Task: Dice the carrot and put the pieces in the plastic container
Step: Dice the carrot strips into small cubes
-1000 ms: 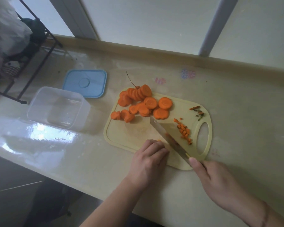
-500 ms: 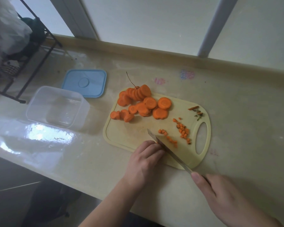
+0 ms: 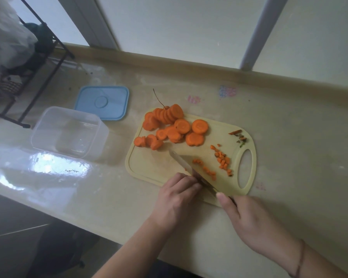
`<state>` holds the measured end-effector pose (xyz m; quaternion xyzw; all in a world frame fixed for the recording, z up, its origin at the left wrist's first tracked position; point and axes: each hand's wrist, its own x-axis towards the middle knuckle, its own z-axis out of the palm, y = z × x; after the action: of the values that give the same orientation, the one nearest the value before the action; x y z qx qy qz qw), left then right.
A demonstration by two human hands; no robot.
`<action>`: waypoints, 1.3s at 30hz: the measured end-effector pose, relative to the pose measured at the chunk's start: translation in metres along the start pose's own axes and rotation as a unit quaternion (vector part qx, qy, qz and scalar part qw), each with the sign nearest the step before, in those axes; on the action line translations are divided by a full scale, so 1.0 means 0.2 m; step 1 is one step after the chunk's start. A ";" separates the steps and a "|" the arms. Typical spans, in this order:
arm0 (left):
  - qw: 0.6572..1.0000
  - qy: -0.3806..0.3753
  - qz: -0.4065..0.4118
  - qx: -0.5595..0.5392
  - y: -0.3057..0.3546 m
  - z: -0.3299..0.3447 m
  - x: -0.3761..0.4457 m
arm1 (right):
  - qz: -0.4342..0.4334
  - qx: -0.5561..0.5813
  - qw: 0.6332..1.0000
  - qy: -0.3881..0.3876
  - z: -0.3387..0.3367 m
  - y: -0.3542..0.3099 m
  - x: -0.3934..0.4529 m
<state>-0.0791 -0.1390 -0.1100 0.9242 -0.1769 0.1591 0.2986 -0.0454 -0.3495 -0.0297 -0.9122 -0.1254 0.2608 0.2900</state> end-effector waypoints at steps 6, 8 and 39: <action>1.000 -0.002 -0.008 -0.002 0.01 -0.01 0.00 | 0.022 0.032 0.999 -0.001 -0.06 0.04 -0.02; 1.000 0.001 -0.009 -0.017 0.02 -0.02 -0.02 | 0.014 0.030 0.999 0.004 -0.06 0.04 -0.05; 0.999 0.015 -0.021 -0.048 -0.02 -0.02 -0.03 | 0.007 0.025 1.000 -0.014 -0.02 -0.01 0.04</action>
<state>-0.0830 -0.1322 -0.1104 0.9097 -0.1606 0.1579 0.3488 -0.0372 -0.3471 -0.0296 -0.9017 -0.1164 0.2789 0.3091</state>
